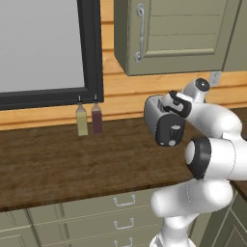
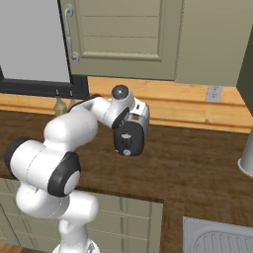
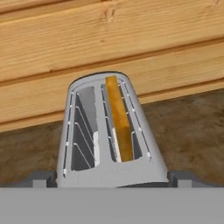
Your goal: Start the toaster. Once the lever pops up, take the bread to the plate on the dining counter.
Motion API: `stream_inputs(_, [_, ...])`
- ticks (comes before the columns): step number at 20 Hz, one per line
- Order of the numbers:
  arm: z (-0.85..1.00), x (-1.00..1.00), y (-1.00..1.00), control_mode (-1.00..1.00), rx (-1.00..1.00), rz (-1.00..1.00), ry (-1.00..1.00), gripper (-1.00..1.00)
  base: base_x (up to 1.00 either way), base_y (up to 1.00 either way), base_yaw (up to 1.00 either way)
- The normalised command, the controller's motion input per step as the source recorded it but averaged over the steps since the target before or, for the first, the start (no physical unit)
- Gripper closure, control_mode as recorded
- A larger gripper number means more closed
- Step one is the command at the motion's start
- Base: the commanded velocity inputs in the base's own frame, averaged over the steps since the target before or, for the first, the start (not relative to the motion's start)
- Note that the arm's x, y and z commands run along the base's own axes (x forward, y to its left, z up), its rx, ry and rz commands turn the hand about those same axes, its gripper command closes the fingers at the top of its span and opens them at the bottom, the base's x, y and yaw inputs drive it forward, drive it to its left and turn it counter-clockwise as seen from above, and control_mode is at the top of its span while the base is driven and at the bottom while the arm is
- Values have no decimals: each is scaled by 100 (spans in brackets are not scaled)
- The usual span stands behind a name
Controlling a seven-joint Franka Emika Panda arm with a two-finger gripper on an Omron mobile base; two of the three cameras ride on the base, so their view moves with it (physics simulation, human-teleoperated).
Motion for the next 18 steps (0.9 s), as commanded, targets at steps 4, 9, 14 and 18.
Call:
stream_inputs(4, [-2,41,-1,-100,0,0,0,-100,0,0,0])
stream_inputs(9, [-13,14,-15,-100,0,0,0,-100,0,0,0])
stream_inputs(14, [-9,0,-9,-100,0,0,0,-100,0,0,0])
stream_inputs(18, [-16,0,0,-100,0,0,0,-100,0,0,0])
